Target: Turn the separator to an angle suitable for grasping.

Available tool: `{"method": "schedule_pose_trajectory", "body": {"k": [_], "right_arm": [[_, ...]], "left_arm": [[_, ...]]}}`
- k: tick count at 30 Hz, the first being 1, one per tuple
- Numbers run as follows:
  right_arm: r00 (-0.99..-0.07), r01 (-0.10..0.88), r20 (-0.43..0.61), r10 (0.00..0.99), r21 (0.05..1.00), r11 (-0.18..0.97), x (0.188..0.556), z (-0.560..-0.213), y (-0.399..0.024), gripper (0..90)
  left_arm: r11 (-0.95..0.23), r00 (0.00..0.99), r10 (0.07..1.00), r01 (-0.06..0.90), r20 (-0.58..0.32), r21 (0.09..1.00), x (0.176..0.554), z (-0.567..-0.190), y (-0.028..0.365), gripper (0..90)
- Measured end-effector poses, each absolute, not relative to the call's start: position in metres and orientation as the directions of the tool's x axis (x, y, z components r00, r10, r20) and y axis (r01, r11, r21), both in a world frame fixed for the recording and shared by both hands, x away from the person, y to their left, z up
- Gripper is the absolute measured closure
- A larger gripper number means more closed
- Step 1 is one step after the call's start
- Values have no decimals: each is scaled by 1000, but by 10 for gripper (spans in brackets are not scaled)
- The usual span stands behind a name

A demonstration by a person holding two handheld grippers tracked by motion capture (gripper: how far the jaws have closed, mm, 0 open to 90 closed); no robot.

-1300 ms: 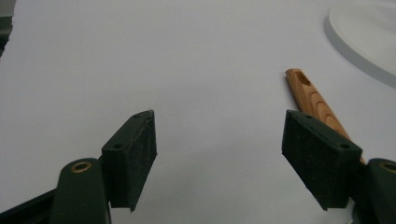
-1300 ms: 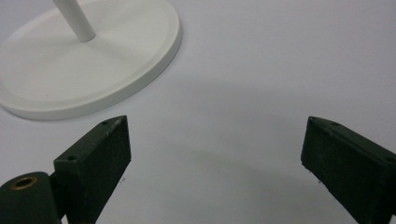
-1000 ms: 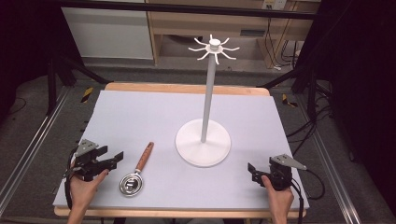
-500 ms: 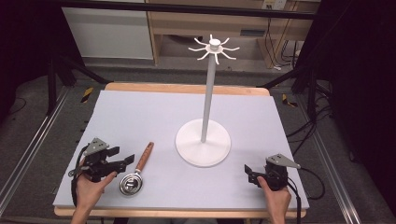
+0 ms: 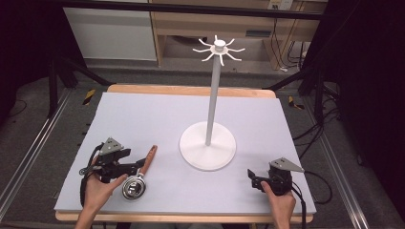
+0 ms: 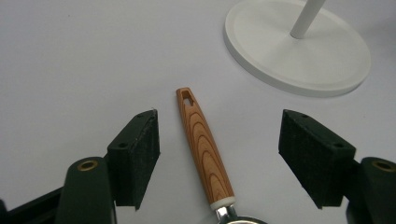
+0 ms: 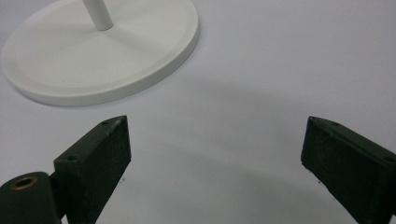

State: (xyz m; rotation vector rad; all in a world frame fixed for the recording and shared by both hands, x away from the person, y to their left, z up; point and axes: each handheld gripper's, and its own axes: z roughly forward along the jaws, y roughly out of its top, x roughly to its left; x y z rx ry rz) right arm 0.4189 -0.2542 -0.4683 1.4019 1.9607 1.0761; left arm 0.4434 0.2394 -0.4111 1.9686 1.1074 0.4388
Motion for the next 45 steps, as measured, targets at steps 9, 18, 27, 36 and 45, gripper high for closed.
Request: {"method": "schedule_pose_trajectory", "body": {"k": [9, 18, 27, 36, 45], "right_arm": [[-342, 545, 43, 939, 823, 161, 419, -467, -254, 88], [-347, 548, 33, 937, 818, 174, 420, -468, -254, 89], [-362, 557, 30, 932, 808, 191, 421, -469, -251, 89], [-369, 563, 29, 929, 803, 198, 422, -470, -251, 88], [-372, 575, 35, 927, 793, 201, 423, -472, -250, 88]], "left_arm": [[-281, 544, 833, 574, -101, 769, 460, -404, 228, 306], [-299, 537, 838, 608, -103, 736, 469, -408, 226, 338], [-347, 540, 838, 642, -82, 683, 473, -423, 221, 383], [-394, 551, 832, 666, -62, 633, 476, -436, 211, 439], [-408, 534, 844, 700, -50, 586, 480, -449, 206, 500]]}}
